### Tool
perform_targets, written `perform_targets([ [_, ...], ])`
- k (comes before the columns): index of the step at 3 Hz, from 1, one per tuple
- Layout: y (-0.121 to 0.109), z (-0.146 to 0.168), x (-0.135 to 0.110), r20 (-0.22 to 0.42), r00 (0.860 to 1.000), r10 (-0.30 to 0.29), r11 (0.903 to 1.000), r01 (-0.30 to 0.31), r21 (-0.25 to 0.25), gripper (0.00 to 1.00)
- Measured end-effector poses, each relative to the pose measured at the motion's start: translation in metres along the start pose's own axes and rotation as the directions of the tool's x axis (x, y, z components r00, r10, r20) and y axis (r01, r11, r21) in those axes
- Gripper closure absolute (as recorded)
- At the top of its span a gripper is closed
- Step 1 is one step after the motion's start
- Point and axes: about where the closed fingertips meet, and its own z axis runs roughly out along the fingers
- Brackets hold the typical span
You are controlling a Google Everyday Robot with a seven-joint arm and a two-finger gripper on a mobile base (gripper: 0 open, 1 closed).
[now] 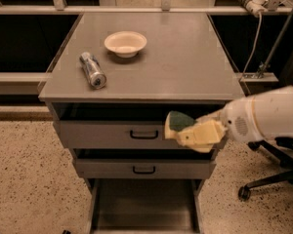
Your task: Place sponge into bottom drawer
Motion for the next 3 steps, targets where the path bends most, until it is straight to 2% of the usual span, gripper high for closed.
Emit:
perform_targets([
  [1,-0.022,0.023,0.081,0.024,0.98,0.195,0.9777,-0.196,0.074,1.0],
  [2,-0.032,0.074,0.172,-0.018,0.941,0.339,0.9357,-0.335,0.111,1.0],
  [3,-0.03,0.083,0.192,-0.026,0.934,0.356,0.9279,-0.35,0.129,1.0],
])
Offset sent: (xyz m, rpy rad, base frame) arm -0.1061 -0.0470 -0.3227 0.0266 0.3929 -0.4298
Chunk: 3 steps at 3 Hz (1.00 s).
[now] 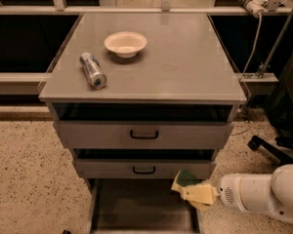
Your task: Place sponge into bottom drawer
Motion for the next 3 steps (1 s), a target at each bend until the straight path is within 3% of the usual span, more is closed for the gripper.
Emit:
perform_targets([
  [1,0.0,0.004,0.004,0.011,1.0,0.012,0.9999,-0.012,0.0,1.0],
  [2,-0.012,0.029,0.031,0.061,0.994,0.093,0.9953,-0.092,-0.032,1.0],
  [3,-0.025,0.081,0.067,0.079,0.986,0.147,0.9858,-0.14,-0.093,1.0],
])
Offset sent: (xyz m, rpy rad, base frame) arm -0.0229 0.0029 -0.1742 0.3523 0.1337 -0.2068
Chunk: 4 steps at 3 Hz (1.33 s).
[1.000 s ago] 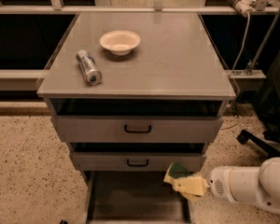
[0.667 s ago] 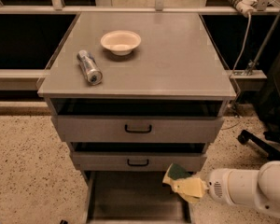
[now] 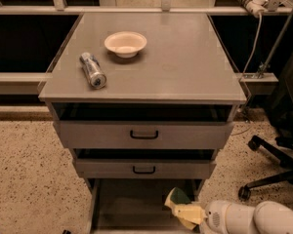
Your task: Place sponge into bottom drawer
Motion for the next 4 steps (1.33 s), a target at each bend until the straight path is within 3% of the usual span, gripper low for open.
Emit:
perform_targets([
  [1,-0.021,0.051,0.04,-0.027,0.997,0.068,0.9959,-0.07,-0.058,1.0],
  [2,-0.029,0.093,0.068,-0.071,0.993,0.094,0.9905,-0.101,-0.093,1.0],
  [3,-0.03,0.111,0.084,-0.13,0.985,0.113,0.9878,-0.125,-0.092,1.0],
  [4,-0.028,0.113,0.083,-0.13,0.986,0.109,0.9877,-0.122,-0.098,1.0],
])
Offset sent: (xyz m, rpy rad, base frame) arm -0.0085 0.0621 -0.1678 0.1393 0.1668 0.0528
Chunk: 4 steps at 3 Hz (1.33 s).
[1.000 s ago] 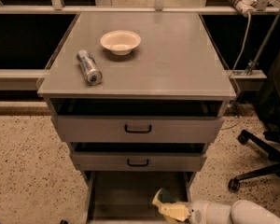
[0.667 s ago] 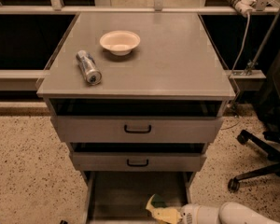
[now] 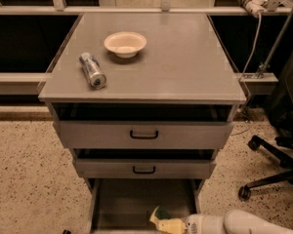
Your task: Place sponge into bottom drawer
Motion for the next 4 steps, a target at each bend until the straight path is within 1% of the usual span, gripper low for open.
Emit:
perform_targets([
  [1,-0.02,0.018,-0.018,0.056,0.997,-0.045,0.9988,0.043,0.022,1.0],
  [2,-0.052,0.031,-0.03,0.131,0.99,-0.043,0.997,0.034,0.069,1.0],
  [3,-0.084,0.042,-0.032,0.185,0.982,-0.024,0.9931,0.002,0.118,1.0],
  [4,-0.086,0.044,-0.031,0.188,0.982,-0.02,0.9929,-0.003,0.119,1.0],
])
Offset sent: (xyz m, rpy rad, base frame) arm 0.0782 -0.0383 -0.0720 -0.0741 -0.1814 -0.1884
